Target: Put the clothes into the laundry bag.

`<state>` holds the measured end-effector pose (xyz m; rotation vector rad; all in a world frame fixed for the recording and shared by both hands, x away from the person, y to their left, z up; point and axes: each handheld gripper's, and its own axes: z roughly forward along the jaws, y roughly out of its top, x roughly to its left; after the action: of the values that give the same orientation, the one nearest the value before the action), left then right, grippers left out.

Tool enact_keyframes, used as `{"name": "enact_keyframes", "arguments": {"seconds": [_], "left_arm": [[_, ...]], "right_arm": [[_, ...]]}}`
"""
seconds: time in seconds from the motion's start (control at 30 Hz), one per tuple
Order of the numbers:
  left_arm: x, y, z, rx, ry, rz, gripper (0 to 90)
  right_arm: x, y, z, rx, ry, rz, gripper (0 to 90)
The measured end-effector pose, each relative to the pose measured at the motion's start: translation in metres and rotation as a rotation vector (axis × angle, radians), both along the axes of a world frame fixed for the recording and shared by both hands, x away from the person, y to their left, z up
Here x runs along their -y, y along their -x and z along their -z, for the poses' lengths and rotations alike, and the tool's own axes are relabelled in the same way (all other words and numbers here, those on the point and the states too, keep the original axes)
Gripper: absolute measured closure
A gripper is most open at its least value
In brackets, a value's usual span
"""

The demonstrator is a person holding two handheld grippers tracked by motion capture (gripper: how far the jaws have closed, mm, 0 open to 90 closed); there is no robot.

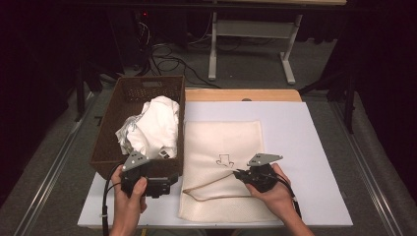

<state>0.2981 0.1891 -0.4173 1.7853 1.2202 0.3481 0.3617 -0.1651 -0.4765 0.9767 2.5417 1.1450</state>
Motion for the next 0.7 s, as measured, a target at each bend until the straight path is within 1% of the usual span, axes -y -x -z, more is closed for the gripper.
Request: {"name": "enact_keyframes", "arguments": {"seconds": [0.07,0.13,0.17,0.23,0.47,0.53,0.57,0.7], "left_arm": [[-0.002,-0.007,-0.005,0.003,-0.001,-0.005,2.3],[-0.005,-0.014,-0.008,0.004,-0.01,-0.01,2.0],[-0.007,-0.018,-0.01,0.006,-0.02,-0.017,1.9],[-0.009,-0.025,-0.01,0.005,-0.023,-0.028,1.7],[-0.012,-0.045,-0.011,-0.004,-0.045,-0.036,0.1],[-0.012,-0.052,-0.012,-0.015,-0.053,-0.032,0.1],[-0.012,-0.058,-0.013,-0.017,-0.059,-0.026,0.1],[-0.011,-0.071,-0.013,-0.028,-0.077,-0.027,0.1]], "right_arm": [[0.0,-0.001,-0.003,-0.002,-0.016,0.009,87.8],[0.0,-0.001,-0.003,0.015,-0.012,0.006,87.8],[0.001,-0.001,-0.003,0.016,-0.014,0.005,87.8],[0.0,0.001,-0.003,0.012,-0.01,0.006,87.8],[0.0,0.002,-0.001,0.013,-0.003,-0.01,87.8],[-0.001,0.003,-0.001,0.017,0.01,-0.016,87.8],[-0.001,0.003,-0.001,0.016,0.012,-0.019,87.8],[-0.002,0.003,0.0,0.009,0.01,-0.023,87.8]]}}
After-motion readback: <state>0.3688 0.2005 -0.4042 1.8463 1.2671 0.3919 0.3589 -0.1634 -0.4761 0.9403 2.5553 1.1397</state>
